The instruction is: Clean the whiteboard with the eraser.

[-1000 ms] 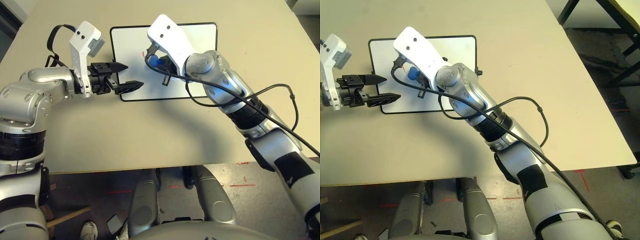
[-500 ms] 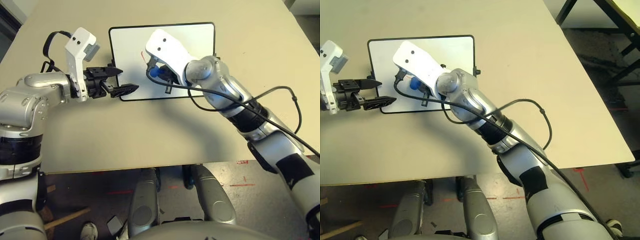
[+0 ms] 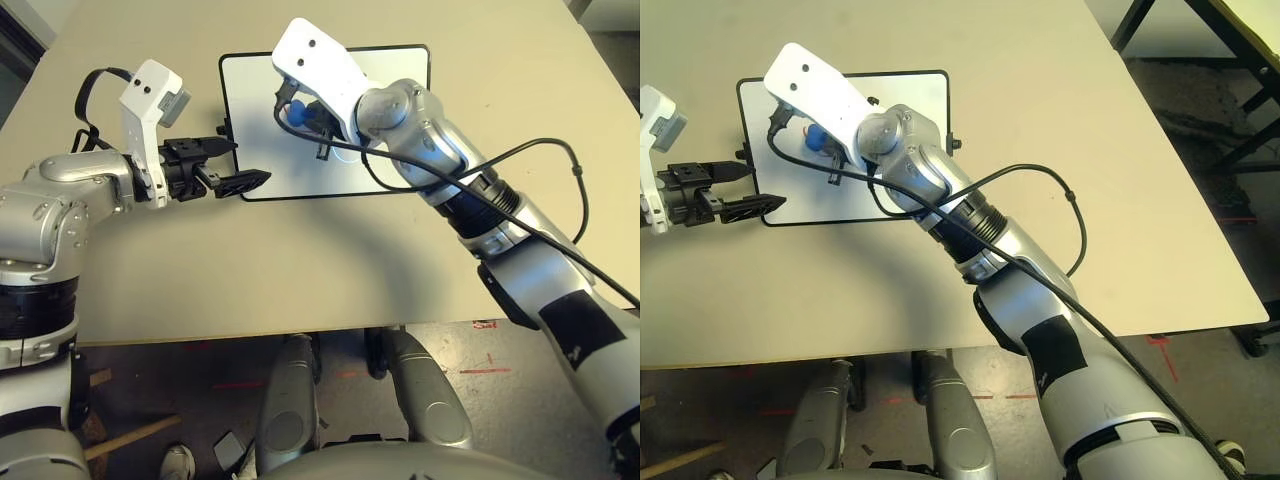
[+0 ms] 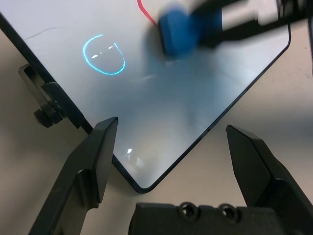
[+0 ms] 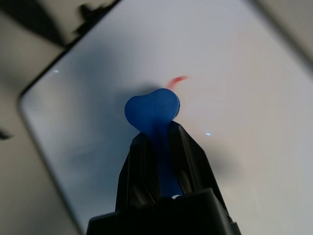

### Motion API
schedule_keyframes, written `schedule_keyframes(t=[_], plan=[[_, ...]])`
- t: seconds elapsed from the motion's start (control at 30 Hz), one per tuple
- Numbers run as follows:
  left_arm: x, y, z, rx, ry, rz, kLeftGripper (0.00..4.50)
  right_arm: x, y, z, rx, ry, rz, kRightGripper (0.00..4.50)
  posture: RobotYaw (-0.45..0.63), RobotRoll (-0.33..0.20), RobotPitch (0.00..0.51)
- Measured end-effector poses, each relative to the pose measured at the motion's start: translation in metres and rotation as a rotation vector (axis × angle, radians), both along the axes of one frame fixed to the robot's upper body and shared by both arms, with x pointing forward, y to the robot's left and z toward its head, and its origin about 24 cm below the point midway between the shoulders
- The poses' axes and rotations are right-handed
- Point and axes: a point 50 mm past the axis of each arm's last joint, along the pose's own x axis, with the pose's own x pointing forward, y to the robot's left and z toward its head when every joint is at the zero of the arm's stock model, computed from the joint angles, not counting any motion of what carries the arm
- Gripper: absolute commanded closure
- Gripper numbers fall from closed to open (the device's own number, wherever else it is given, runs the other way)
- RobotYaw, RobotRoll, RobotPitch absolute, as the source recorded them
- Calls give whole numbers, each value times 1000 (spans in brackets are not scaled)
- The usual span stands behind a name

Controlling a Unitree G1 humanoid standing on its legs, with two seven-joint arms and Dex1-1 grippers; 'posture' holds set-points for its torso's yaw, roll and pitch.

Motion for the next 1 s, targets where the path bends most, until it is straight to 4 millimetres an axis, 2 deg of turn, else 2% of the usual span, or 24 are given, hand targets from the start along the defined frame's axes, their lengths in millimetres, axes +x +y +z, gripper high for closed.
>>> schedule_keyframes(t=[0.13, 0.3, 0.4, 0.57, 0.7, 0.83, 1.0], plan=[[0, 0, -1, -4, 3, 1, 0, -7, 2, -16, -38, 33, 24, 4099, 55, 0, 293], [0, 0, -1, -5, 3, 0, 0, -7, 2, -21, -63, 35, 25, 4102, 53, 0, 294], [0, 0, -1, -6, 4, 1, 0, -1, 7, -14, -66, 20, 23, 4112, 51, 0, 295], [0, 0, -1, -7, 4, 1, 0, 15, 5, 12, -12, -52, -37, 4113, 47, 0, 297], [0, 0, -1, -7, 4, 0, 0, 20, 5, 23, 19, -78, -52, 4114, 46, 0, 298], [0, 0, -1, -8, 5, 0, 0, 19, 7, 23, 20, -82, -45, 4114, 46, 0, 301], [0, -1, -1, -10, 7, -2, 0, 9, 7, 3, -24, -38, -10, 4115, 45, 0, 302]])
